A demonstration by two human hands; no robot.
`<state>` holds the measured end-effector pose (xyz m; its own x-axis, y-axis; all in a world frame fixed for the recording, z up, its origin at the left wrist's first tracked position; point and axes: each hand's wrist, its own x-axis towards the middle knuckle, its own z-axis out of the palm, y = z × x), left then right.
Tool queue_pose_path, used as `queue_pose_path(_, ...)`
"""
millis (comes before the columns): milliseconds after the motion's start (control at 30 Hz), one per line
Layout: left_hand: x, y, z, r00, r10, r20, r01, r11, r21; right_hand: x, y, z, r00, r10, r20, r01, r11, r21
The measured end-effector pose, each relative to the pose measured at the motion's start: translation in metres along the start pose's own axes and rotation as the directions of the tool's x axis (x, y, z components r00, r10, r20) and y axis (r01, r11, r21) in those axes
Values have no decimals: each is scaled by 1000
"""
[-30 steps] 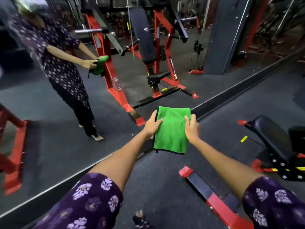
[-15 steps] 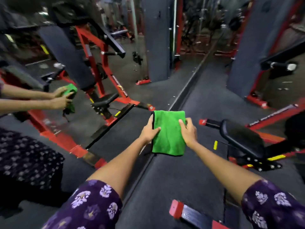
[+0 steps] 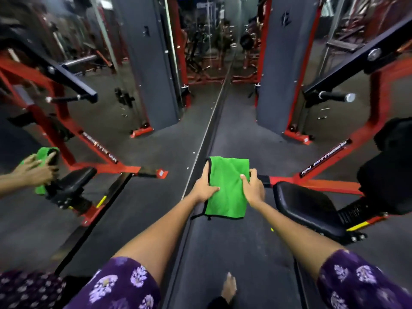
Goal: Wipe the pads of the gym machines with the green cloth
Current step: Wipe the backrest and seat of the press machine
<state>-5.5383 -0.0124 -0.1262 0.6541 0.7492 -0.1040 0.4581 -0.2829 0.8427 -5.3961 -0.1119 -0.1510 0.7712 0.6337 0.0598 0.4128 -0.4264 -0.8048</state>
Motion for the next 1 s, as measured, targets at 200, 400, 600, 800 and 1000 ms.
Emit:
queue_pose_path(200,197,37,7,984,65,168,-90,985,146,171,7,2,993,70,-92,-73,997,-29)
queue_pose_path(400,338,99,65,918,154,366,-222,964,150,284,43,-49,949,191,-249,-209,977,-47)
queue_pose_path(600,430,142,144,793,250,555,-368,923,110,346,95,-97,867,299,-399,-351,934,-64)
queue_pose_path(800,525,207,236,486,363,795,-562,826,-33,396,143,-140,657,431,-618,-489,868,87)
queue_pose_path(1000,551,290,324,182,459,870,-673,703,-230,405,153,-199,290,517,-806,-528,788,315)
